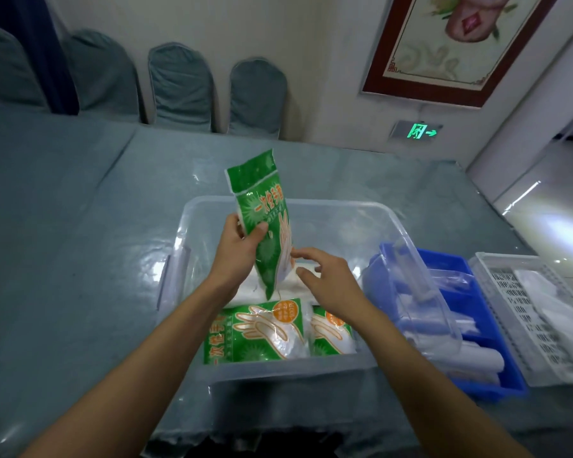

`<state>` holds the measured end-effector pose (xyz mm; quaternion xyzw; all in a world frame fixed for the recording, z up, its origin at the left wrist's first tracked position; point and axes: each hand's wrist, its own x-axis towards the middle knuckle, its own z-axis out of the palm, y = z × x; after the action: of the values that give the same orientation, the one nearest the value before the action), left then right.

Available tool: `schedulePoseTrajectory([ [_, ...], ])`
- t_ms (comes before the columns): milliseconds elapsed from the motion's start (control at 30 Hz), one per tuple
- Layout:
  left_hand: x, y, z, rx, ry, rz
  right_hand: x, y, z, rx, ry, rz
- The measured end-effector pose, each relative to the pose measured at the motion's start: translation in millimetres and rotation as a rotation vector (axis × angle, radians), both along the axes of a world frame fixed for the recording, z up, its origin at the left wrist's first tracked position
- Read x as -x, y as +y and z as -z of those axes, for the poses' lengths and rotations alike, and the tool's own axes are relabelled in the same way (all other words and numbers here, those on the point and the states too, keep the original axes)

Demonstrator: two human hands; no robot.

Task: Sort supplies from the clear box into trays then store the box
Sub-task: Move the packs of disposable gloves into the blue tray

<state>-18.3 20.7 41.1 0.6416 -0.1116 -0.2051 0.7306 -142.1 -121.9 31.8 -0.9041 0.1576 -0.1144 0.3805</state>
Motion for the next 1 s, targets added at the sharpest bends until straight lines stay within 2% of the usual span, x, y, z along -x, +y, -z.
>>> schedulePoseTrajectory([
  [133,-7,4,-1,0.000,-0.027,-0.067,-2,-18,23,0.109,0.436,-0.082],
  [200,-8,5,0,-0.020,-0.053,-0.065,-7,-21,34,0.162,0.583,-0.135],
  [467,-11,4,1,-0.082,-0.110,-0.110,-39,4,48,0.254,0.813,-0.354],
  [600,-13,2,0,-0.091,-0.110,-0.127,-42,12,54,0.283,0.807,-0.368],
  [1000,-14,1,-3,-0.096,-0.141,-0.156,-22,-3,17,0.143,0.595,-0.289],
])
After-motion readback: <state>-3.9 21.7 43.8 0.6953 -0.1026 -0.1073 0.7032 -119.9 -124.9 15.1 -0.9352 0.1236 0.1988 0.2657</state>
